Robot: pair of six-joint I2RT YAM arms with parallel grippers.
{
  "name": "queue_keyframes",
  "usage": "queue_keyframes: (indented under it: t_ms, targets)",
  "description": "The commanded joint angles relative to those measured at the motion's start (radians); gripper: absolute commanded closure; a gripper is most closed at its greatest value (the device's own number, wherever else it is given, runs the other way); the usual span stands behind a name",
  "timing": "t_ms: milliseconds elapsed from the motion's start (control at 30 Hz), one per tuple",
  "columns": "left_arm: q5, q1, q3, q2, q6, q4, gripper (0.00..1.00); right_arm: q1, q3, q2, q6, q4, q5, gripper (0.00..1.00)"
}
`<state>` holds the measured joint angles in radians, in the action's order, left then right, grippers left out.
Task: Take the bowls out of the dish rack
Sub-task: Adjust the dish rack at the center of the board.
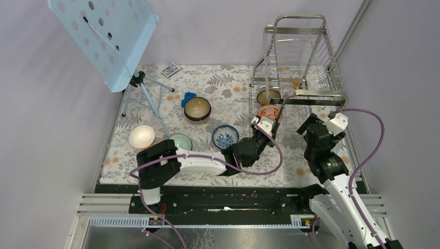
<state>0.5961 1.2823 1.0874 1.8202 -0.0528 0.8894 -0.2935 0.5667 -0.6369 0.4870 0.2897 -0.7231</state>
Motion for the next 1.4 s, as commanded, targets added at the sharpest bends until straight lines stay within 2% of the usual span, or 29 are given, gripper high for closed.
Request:
queue_keyframes:
  t_ms: [0, 67, 167, 233, 367, 567, 700, 767, 867, 1000, 1200, 1267, 1367]
  targets:
    - [-0.287, 0.118, 0.077, 0.08, -0.216, -0.014, 1.0, -0.019, 0.092, 0.024, 0.029, 0.107, 0.201, 0.08]
    - [-0.272, 0.118, 0.067, 0.067, -0.208, -0.017, 0.89, -0.019, 0.108, 0.057, 0.031, 0.155, 0.24, 0.08]
    - [-0.25, 0.118, 0.031, 0.04, -0.184, -0.014, 0.57, -0.019, 0.117, 0.112, 0.028, 0.211, 0.312, 0.07]
    - [-0.239, 0.119, 0.006, 0.021, -0.172, -0.014, 0.44, -0.019, 0.128, 0.142, 0.026, 0.245, 0.355, 0.07]
    - [-0.238, 0.119, -0.032, -0.02, -0.16, -0.03, 0.32, -0.019, 0.159, 0.19, 0.025, 0.313, 0.412, 0.07]
    - [-0.221, 0.118, -0.086, -0.108, -0.153, -0.124, 0.19, -0.019, 0.222, 0.241, 0.043, 0.398, 0.495, 0.07]
    - [-0.217, 0.118, -0.15, -0.209, -0.16, -0.226, 0.1, -0.019, 0.25, 0.249, 0.048, 0.416, 0.612, 0.07]
    - [-0.223, 0.118, -0.182, -0.277, -0.167, -0.299, 0.02, -0.019, 0.248, 0.241, 0.043, 0.393, 0.709, 0.08]
    - [-0.234, 0.118, -0.221, -0.386, -0.19, -0.432, 0.01, -0.019, 0.226, 0.229, 0.04, 0.338, 0.846, 0.07]
    - [-0.239, 0.119, -0.291, -0.524, -0.216, -0.563, 0.01, -0.019, 0.151, 0.27, 0.056, 0.221, 0.864, 0.05]
    - [-0.136, 0.097, -0.369, -0.65, -0.18, -0.591, 0.01, -0.019, -0.011, 0.259, 0.116, -0.048, 0.75, 0.1]
    - [-0.143, 0.044, -0.366, -0.661, -0.172, -0.598, 0.01, -0.019, -0.048, 0.23, 0.122, -0.112, 0.692, 0.13]
    - [-0.251, -0.089, -0.356, -0.661, -0.208, -0.575, 0.01, -0.019, -0.086, 0.208, 0.126, -0.166, 0.576, 0.19]
